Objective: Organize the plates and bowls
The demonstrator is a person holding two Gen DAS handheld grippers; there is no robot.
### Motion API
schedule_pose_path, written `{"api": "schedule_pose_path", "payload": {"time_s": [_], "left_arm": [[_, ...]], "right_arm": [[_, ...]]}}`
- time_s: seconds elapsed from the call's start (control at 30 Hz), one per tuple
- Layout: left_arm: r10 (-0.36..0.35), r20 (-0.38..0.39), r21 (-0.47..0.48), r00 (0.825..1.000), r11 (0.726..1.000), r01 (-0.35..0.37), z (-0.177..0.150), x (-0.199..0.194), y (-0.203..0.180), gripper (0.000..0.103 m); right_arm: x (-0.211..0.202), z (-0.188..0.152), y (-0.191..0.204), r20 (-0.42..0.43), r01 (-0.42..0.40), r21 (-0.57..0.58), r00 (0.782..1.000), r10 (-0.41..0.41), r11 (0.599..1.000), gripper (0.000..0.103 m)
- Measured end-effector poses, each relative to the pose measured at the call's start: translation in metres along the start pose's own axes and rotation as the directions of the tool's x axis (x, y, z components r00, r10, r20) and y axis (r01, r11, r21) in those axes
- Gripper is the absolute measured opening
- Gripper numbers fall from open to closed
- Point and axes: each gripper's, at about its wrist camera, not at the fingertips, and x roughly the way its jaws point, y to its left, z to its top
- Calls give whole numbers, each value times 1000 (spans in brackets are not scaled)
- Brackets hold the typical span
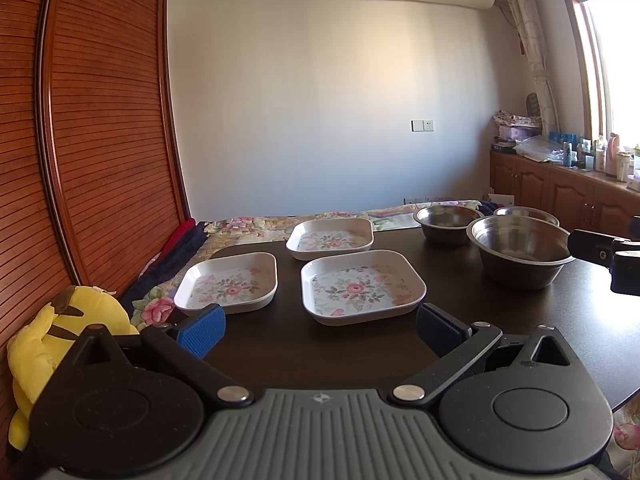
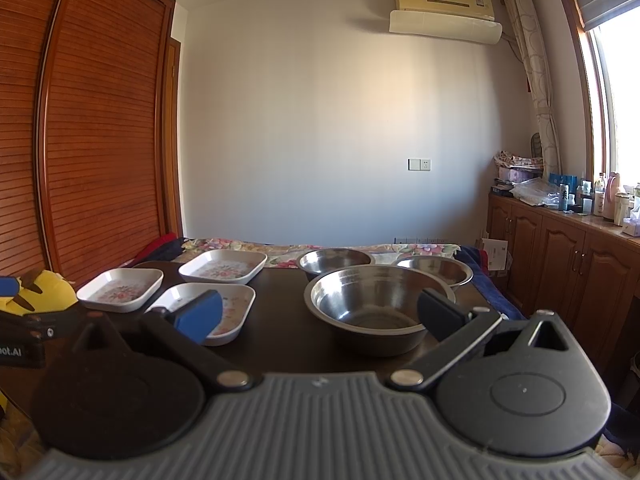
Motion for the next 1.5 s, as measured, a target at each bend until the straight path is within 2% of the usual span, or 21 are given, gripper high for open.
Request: {"api": "schedule_pose_path", "payload": {"time_s": [0.5,0.9,1.2,1.37,1.5], "left_arm": [[-3,-7,1,1000,1000,3,-1,2,-1,103],[-22,-59,-10,998,1000,21,-10,18,2,103],[-57,-134,3,989,998,58,-9,50,8,103],[-109,-178,-20,978,994,107,-3,64,16,103],[-81,-200,19,977,996,87,1,72,14,103]], "right_arm": [[0,-3,-2,-1,-2,-2,1000,2,1000,103],[6,-14,-2,-27,-3,6,1000,3,1000,103],[31,-14,5,-52,-53,-10,997,53,999,103],[52,-5,12,-68,-97,-31,993,95,995,103],[70,2,21,-77,-137,-47,988,133,989,103]]}}
